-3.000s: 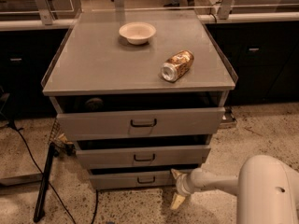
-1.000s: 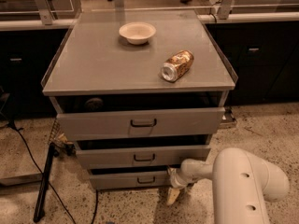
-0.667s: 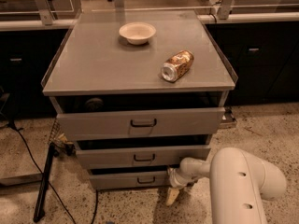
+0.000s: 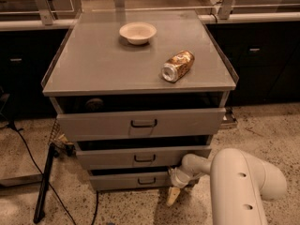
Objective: Open bottom drawer
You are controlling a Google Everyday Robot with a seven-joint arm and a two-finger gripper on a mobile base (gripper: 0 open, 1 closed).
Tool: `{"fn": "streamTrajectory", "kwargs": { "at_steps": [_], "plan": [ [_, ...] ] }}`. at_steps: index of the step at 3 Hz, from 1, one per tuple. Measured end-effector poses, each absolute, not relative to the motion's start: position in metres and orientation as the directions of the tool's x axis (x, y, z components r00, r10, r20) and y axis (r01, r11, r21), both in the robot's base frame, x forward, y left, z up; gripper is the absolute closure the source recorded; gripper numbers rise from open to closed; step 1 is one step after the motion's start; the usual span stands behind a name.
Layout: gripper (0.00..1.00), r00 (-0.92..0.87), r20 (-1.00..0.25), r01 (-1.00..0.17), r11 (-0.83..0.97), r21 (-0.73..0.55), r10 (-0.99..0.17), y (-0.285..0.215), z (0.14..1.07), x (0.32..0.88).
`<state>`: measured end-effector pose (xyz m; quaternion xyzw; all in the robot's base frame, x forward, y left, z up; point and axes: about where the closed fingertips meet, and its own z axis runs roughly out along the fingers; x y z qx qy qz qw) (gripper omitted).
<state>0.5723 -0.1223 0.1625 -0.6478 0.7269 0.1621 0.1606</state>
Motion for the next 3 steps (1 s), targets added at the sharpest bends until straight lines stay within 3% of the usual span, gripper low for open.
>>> {"fn": "streamTrajectory", "kwargs": {
  "at_steps": [1,2,3],
  "plan": [
    [0.0,-0.153,-0.448,-0.983,0.088,0.164,-0.881,-0.122,0.172,0.548],
    [0.0,-0.154,-0.447,-0.982,0.088,0.164,-0.881,-0.122,0.177,0.548],
    [0.0,-0.193,-0.438,-0.963,0.084,0.256,-0.878,-0.124,0.186,0.527]
  ]
}}
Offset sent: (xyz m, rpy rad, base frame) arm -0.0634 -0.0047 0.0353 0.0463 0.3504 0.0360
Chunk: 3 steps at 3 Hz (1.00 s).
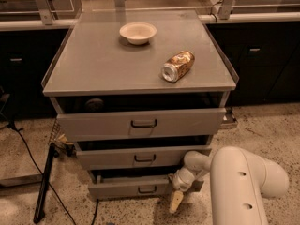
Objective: Open bottom drawer
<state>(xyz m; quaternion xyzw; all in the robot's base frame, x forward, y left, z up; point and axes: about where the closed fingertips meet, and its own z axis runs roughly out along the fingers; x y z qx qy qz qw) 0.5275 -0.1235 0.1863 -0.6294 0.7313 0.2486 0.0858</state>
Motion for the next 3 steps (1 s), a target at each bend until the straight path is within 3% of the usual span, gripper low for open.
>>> {"fn": "streamTrajectory", "kwargs": {
  "at_steps": [3],
  "plan": [
    [0.0,-0.273,-0.391,-0.878,0.062,0.474,-0.879,-0.141,0.22,0.457]
  ]
}}
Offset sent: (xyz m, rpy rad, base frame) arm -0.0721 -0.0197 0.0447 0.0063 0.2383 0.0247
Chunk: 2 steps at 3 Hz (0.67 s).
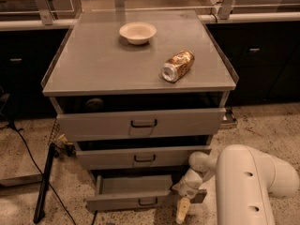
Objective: Open bottom drawer
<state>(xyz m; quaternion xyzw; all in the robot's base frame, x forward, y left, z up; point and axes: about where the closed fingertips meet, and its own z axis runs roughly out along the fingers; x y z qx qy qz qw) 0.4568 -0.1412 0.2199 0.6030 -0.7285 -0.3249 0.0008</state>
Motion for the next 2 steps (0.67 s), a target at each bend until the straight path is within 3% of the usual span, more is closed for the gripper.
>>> {"fn": "streamTrajectory", "kwargs": {
  "at_steps": [2],
  "plan": [
    [0.0,-0.325,-0.361,-0.814,0.064,0.578,-0.874,-0.154,0.227,0.427]
  ]
}}
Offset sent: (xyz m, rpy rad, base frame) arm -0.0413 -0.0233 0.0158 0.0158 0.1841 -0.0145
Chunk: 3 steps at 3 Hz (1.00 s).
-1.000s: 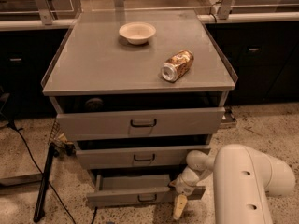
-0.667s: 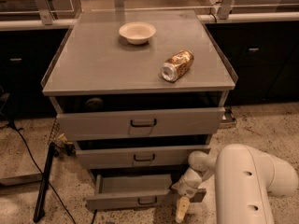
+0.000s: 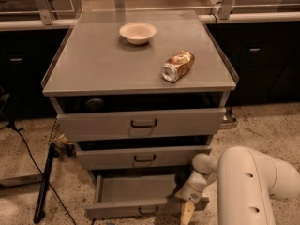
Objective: Open bottom drawer
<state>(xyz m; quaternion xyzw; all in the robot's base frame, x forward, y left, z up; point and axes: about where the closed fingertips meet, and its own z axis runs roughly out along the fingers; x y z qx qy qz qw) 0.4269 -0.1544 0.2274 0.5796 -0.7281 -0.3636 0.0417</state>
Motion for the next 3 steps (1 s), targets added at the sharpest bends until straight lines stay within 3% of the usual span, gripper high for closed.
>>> {"fn": "streamTrajectory", "kwargs": {
  "at_steps": [3],
  "plan": [
    [0.0,-0.346,-0.334,-0.751,0.045,0.659,-0.877,-0.165,0.236,0.395]
  ]
}}
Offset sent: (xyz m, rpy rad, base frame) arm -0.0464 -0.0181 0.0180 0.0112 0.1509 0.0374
